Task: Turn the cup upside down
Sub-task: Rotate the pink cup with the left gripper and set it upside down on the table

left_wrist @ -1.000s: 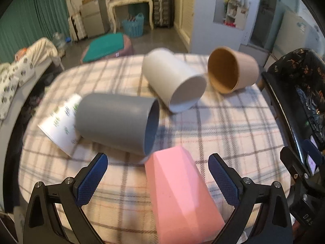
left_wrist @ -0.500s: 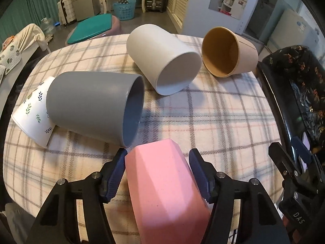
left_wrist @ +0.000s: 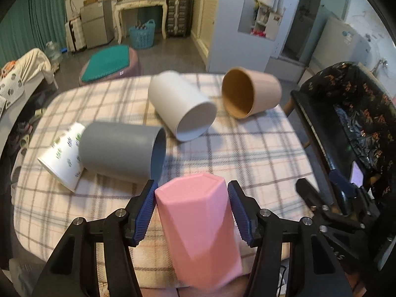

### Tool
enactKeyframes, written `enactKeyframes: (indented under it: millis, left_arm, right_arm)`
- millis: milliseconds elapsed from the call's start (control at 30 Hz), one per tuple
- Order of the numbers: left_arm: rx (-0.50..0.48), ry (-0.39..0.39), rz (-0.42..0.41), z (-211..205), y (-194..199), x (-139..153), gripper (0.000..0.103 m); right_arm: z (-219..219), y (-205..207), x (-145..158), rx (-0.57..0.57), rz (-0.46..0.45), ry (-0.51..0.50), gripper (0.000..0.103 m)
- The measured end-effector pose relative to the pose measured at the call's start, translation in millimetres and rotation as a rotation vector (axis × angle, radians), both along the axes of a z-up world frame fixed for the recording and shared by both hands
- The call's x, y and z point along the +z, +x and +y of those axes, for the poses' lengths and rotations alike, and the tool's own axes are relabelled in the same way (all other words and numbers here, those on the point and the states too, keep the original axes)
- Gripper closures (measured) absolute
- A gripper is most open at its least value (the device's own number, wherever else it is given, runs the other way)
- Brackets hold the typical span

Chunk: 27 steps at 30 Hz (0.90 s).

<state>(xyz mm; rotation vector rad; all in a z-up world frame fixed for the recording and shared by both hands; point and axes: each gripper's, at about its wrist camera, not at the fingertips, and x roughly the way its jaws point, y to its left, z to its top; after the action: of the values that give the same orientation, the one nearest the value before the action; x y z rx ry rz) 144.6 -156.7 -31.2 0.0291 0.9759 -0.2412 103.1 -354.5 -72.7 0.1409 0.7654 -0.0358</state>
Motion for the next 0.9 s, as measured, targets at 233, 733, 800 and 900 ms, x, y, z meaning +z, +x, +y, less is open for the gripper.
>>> enactKeyframes:
  millis: [233,733,800,900]
  left_arm:
    - [-0.004,0.004,-0.124,-2.5,-3.3,22.1,0.045]
    - [-0.003,0.033,-0.191,-14.4,26.2,13.4,0.046]
    - [-0.008,0.037,-0.174,-16.5,27.4,6.2,0.046]
    - [-0.016,0.033,-0.152,-18.6,29.0,-4.2,0.046]
  right_arm:
    - [-2.3,-5.3,4.9,-0.009,-0.018,0.011,0.009]
    - [3.8,-1.2,2.9,-0.002,-0.002,-0.007,0.009]
    - [4.5,-0.1,1.9,-0.002,0.001,-0.008,0.009]
    - [6.3,1.0,0.1,-0.001,0.008,-0.011,0.009]
